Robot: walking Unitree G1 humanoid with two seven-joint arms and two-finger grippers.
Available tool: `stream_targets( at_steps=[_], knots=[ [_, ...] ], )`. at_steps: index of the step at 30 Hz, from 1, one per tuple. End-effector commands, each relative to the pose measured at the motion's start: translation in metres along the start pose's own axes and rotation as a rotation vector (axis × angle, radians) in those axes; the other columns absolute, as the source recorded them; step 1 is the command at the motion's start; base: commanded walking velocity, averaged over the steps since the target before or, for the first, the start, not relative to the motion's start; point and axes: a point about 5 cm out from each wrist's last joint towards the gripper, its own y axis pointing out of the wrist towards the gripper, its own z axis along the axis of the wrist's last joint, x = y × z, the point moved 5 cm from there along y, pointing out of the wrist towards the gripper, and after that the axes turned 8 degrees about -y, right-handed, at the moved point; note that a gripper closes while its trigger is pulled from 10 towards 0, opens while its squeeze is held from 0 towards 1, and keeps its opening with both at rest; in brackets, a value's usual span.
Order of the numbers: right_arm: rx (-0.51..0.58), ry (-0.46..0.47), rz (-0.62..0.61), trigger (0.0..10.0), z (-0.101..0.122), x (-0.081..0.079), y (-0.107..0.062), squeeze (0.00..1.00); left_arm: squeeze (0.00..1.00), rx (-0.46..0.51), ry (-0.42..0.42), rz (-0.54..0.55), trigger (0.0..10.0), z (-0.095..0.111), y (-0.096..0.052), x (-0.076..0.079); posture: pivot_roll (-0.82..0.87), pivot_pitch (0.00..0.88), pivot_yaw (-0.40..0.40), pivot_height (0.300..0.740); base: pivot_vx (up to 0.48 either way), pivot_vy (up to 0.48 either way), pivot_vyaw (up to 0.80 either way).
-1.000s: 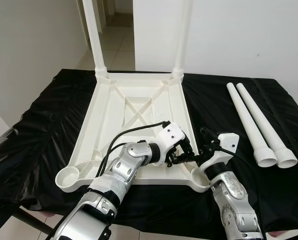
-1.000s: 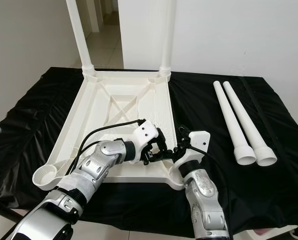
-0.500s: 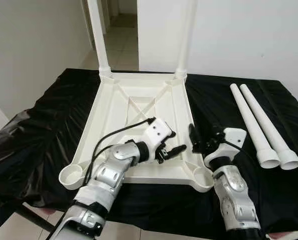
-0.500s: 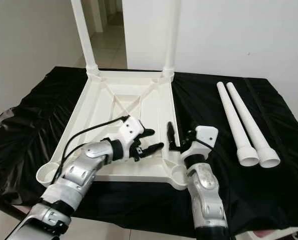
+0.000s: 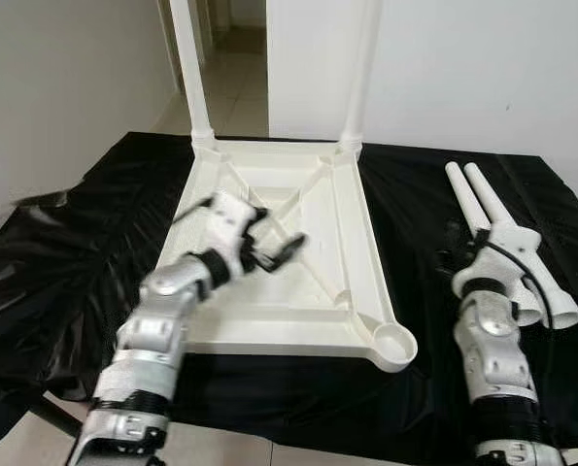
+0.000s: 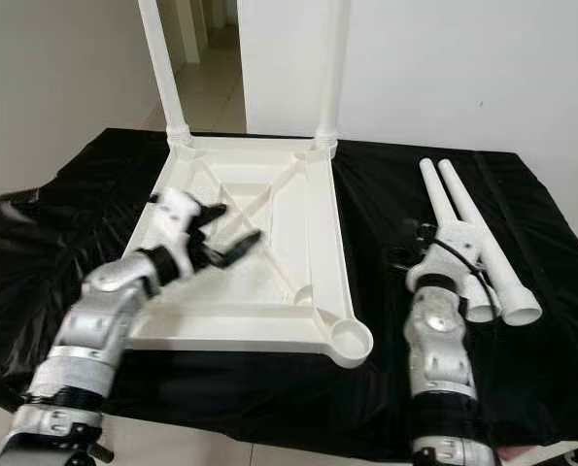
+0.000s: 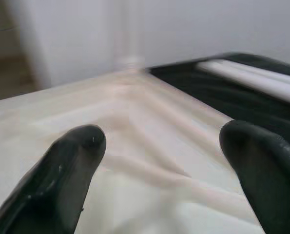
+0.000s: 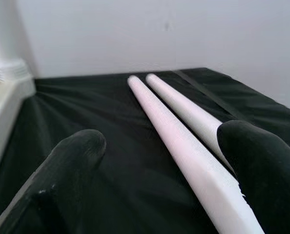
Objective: Building children table
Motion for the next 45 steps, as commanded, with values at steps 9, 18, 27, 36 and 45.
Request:
stream_targets(
  at_steps=[9, 18, 27, 36, 45],
  knots=[
    [-0.141, -0.028, -0.231, 10.0, -0.025, 0.034, 0.005, 0.00, 0.00, -0.047, 0.038, 0.015, 10.0, -0.003, -0.009, 0.000, 0.00, 0.038, 0.009, 0.740, 0.000, 0.000, 0.00],
    [-0.237, 0.052, -0.414, 10.0, -0.045, 0.068, -0.003, 0.00, 0.00, -0.042, 0.039, 0.052, 10.0, -0.001, -0.008, -0.004, 0.00, 0.040, 0.015, 0.740, 0.000, 0.000, 0.00],
    [-0.311, 0.125, -0.401, 10.0, -0.060, 0.066, -0.007, 0.00, 0.00, -0.049, 0.038, 0.056, 10.0, 0.000, -0.009, -0.005, -0.01, 0.046, 0.020, 0.740, 0.000, 0.000, 0.00],
    [-0.323, 0.137, -0.195, 10.0, -0.062, 0.024, -0.014, 0.00, 0.00, -0.040, 0.034, 0.062, 10.0, 0.002, -0.009, -0.005, -0.01, 0.050, 0.017, 0.740, 0.000, 0.000, 0.00],
    [-0.159, 0.242, 0.149, 10.0, -0.030, -0.033, -0.032, 0.00, 0.00, -0.038, 0.031, 0.070, 10.0, 0.002, -0.009, -0.005, -0.01, 0.055, 0.012, 0.740, 0.000, 0.000, 0.00]
  ],
)
